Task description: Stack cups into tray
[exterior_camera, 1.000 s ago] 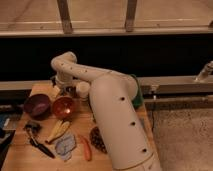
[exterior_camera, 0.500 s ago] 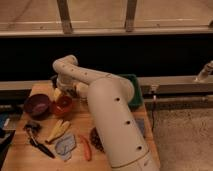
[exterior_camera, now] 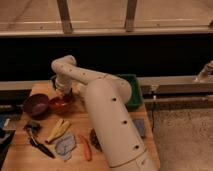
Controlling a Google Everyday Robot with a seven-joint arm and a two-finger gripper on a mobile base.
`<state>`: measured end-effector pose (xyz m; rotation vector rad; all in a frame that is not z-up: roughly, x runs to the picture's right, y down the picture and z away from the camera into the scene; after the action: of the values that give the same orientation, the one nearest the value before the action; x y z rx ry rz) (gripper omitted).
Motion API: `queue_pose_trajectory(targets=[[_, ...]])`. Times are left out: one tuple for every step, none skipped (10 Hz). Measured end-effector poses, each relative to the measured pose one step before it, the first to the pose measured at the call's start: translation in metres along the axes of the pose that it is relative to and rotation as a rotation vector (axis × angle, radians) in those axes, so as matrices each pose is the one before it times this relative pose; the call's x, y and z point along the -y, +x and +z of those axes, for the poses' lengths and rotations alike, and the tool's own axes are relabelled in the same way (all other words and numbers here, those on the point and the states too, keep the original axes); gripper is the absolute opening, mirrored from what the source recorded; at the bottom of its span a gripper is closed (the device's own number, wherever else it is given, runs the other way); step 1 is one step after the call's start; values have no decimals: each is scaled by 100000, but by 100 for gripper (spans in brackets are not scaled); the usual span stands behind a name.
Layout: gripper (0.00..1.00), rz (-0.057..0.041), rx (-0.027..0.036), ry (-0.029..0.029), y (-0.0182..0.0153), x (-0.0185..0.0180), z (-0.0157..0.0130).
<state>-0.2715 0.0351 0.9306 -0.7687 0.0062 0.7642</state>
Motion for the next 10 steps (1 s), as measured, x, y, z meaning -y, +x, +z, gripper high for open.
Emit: queue_pose_trajectory(targets=[[7, -148, 982, 846, -136, 160, -710], [1, 75, 1005, 1146, -25, 300, -824], [0, -90, 1306, 1228, -97, 240, -790], [0, -46, 600, 508, -36, 81, -369], [0, -206, 664, 477, -59, 26, -293], [0, -36, 667, 481, 16, 98, -308], [0, 38, 304, 455, 127, 82, -164], [0, 44, 493, 423, -1, 55, -321], [0, 24, 328, 446, 83, 52, -259], [0, 7, 358, 425, 9, 68, -376]])
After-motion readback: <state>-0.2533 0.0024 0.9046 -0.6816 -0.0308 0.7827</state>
